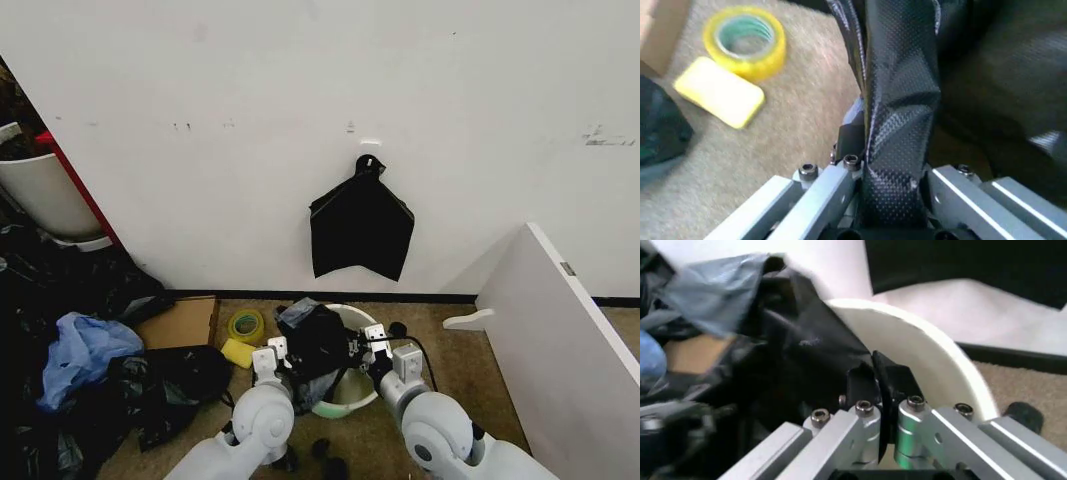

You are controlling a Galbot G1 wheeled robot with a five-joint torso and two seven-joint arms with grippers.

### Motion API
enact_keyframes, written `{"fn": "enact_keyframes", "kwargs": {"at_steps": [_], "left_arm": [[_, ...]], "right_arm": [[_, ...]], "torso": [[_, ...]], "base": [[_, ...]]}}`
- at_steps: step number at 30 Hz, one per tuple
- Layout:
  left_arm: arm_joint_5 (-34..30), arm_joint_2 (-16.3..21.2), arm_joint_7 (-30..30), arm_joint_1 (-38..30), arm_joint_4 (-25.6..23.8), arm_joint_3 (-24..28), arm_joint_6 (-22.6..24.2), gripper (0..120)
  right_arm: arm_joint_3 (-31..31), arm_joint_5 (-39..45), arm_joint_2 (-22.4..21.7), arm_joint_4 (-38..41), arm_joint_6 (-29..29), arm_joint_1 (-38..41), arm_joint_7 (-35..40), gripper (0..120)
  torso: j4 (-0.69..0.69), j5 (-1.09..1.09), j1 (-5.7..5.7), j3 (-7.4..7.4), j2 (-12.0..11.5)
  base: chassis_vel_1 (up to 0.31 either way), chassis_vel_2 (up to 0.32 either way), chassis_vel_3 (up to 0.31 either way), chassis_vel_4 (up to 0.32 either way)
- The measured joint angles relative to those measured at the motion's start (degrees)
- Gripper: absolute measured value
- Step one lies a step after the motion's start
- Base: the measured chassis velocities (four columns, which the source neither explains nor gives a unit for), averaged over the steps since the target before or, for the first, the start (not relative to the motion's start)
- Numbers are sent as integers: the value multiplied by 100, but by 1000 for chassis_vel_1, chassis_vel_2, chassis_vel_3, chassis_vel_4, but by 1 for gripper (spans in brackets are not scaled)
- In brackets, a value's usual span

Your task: Place the garbage bag over the trash bin.

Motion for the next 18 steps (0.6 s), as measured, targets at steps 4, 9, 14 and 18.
{"fn": "enact_keyframes", "kwargs": {"at_steps": [4, 9, 14, 18], "left_arm": [[133, 167, 126, 120, -126, -186, -184, 2], [309, 316, 350, 391, -311, -356, -404, 2], [534, 393, 626, 627, -419, -466, -592, 2], [614, 451, 777, 742, -528, -547, -664, 2]], "right_arm": [[273, 127, -29, 14, -1, 24, 55, 0], [577, 440, -126, 36, -31, 172, 162, 0], [673, 723, -249, -115, -80, 286, 212, 0], [740, 835, -318, -288, -136, 321, 210, 0]], "torso": [[-1, 0, 0, 0, 0], [0, -2, 1, 0, -1], [0, -1, 1, 0, -1], [-1, -1, 1, 0, -1]], "base": [[0, 0, 0, 0], [0, 0, 0, 0], [0, 0, 0, 0], [0, 0, 0, 0]]}}
